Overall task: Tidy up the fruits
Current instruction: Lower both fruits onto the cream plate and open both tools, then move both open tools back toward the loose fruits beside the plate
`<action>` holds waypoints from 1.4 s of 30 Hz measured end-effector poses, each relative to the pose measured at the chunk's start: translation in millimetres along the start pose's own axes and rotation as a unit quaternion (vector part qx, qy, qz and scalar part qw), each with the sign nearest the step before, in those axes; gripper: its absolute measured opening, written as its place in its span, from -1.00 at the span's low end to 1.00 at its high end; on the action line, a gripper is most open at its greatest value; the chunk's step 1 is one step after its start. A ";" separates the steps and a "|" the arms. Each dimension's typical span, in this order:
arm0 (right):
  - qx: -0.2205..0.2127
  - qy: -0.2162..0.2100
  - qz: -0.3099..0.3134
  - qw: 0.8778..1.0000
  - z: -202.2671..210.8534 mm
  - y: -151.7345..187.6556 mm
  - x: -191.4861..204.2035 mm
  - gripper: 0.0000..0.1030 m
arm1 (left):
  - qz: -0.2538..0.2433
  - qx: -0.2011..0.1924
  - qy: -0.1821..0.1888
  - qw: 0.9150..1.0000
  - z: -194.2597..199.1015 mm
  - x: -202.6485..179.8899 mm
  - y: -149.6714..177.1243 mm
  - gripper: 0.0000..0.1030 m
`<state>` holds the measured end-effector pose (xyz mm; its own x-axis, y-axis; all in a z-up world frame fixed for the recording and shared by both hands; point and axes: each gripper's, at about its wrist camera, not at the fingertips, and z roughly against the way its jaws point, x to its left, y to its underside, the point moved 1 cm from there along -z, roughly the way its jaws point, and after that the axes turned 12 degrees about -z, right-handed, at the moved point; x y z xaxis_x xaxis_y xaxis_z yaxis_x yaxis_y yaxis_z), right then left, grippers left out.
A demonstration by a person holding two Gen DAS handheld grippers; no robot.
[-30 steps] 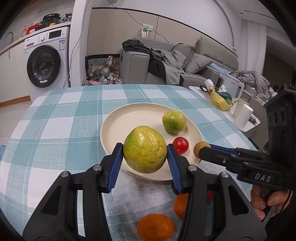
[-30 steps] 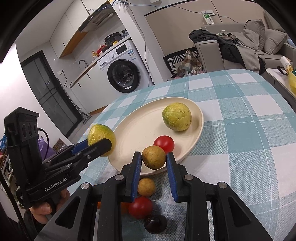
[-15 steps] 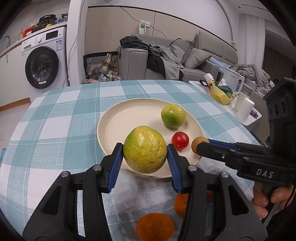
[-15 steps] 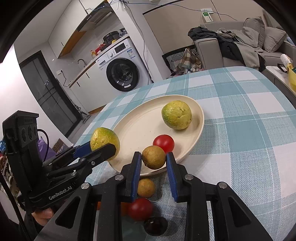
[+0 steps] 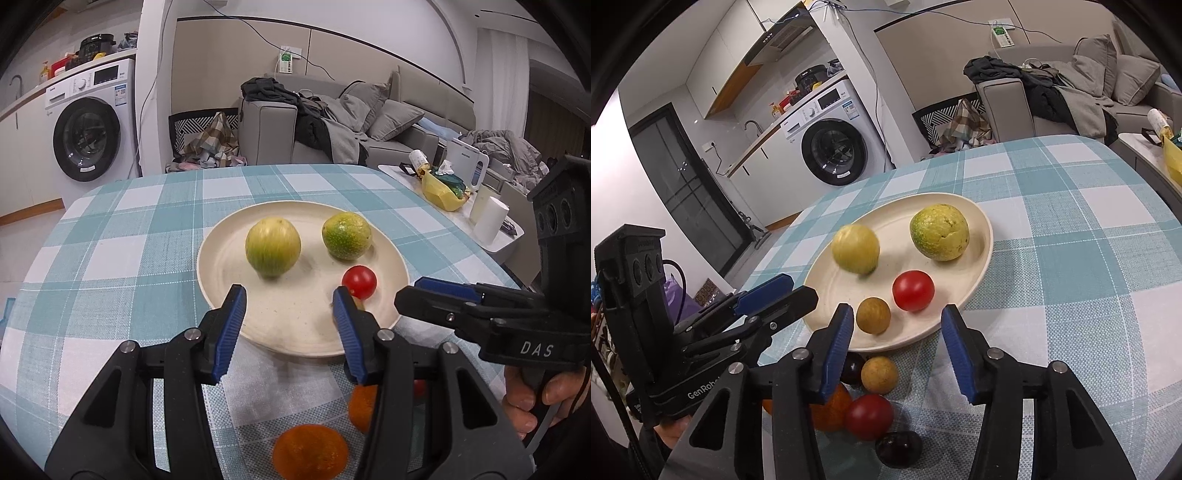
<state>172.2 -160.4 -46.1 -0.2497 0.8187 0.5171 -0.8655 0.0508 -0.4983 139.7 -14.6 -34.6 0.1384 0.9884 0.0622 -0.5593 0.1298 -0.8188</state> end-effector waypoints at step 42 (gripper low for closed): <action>-0.001 0.026 0.035 0.999 19.0 3.5 8.4 1.00 | 0.035 -0.012 -0.026 0.999 43.4 19.0 21.6 0.97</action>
<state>158.8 -164.2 -30.3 -0.2874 0.8487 0.4439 -0.8459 -0.0075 -0.5333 94.8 10.4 -26.3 0.0568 0.9978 0.0328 -0.5469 0.0585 -0.8352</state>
